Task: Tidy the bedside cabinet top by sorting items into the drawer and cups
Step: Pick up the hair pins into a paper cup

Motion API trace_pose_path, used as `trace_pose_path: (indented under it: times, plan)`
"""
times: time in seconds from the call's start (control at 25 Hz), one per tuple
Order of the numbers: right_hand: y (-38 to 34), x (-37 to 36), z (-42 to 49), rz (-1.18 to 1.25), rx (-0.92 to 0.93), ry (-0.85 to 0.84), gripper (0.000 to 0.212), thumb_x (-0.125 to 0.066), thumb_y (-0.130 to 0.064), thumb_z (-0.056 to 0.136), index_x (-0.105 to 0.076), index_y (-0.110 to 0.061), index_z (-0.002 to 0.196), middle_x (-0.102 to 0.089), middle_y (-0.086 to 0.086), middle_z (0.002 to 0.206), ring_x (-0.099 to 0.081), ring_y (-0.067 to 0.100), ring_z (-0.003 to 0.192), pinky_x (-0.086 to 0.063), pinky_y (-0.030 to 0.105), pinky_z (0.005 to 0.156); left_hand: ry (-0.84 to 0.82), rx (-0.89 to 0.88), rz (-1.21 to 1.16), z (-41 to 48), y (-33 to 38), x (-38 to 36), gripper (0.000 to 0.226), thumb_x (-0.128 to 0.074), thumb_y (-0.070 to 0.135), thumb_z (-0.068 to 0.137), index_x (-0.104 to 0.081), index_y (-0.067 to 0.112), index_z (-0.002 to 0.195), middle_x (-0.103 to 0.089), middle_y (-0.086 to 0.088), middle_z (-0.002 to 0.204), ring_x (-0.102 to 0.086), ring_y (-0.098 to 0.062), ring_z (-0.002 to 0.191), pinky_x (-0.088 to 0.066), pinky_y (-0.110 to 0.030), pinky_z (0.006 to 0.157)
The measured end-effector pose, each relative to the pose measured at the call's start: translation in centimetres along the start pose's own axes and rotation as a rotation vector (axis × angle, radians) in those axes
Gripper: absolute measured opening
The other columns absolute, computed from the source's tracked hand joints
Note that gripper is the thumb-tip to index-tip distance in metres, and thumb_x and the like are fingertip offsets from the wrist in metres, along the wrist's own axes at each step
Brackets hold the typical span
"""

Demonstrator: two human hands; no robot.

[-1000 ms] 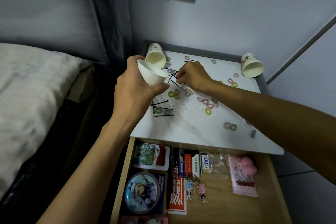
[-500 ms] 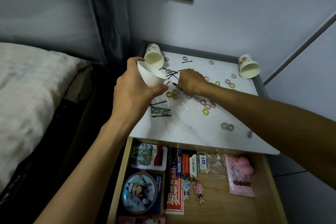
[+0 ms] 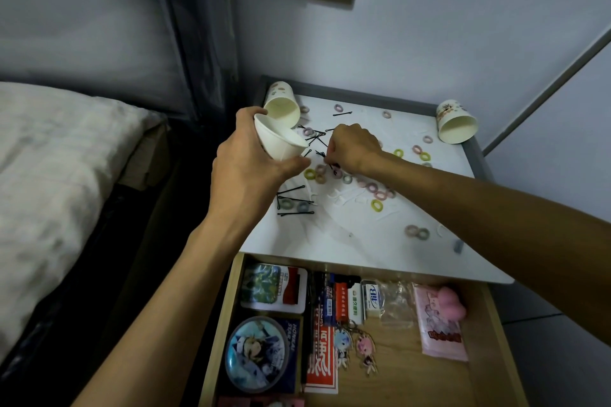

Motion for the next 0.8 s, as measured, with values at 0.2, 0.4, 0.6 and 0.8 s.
trace_pose_path:
  times: [0.2,0.4,0.6,0.8]
  plan:
    - [-1.2,0.1,-0.5,-0.124,0.035,-0.056,0.012,-0.067,-0.015,0.083,-0.057,-0.010,0.078,-0.055,0.007,0.077,-0.055,0.028,0.073,-0.041,0.030,0.063,0.001,0.000,0.014,-0.1,0.0,0.0,0.076,-0.087,0.035,0.066,-0.045,0.023,0.128,-0.057,0.008,0.106,-0.059,-0.017,0.095,-0.055,-0.035,0.080]
    - [-0.5,-1.3,-1.1,-0.007,0.068,-0.162,0.028,-0.060,-0.008,0.081,-0.046,-0.012,0.057,-0.056,0.008,0.066,-0.055,0.028,0.066,-0.042,0.029,0.057,-0.006,0.006,0.004,-0.1,-0.1,0.1,0.076,-0.087,0.036,0.066,-0.045,0.024,0.128,-0.057,0.008,0.105,-0.059,-0.015,0.094,-0.053,-0.031,0.078]
    - [0.3,-1.8,-1.7,0.113,0.106,-0.174,0.017,-0.051,-0.007,0.091,-0.065,0.003,0.091,-0.071,0.015,0.088,-0.066,0.030,0.080,-0.049,0.034,0.065,-0.008,0.002,-0.001,-0.2,-0.2,0.2,0.076,-0.087,0.036,0.066,-0.045,0.024,0.128,-0.057,0.009,0.105,-0.058,-0.014,0.093,-0.052,-0.029,0.077]
    - [0.8,3.7,-2.6,0.694,0.123,0.075,0.010,-0.051,-0.007,0.097,-0.060,-0.009,0.092,-0.069,0.003,0.074,-0.062,0.011,0.064,-0.051,0.021,0.066,-0.027,0.010,-0.002,-0.3,-0.3,-0.2,0.078,-0.087,0.036,0.065,-0.044,0.025,0.129,-0.059,0.005,0.109,-0.060,-0.017,0.095,-0.056,-0.040,0.081]
Point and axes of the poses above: each hand's wrist, its own z-axis towards the middle knuckle, its own x-axis out of the back of the hand, y = z × x, the point moved 9 cm from there along z, towards the middle knuckle
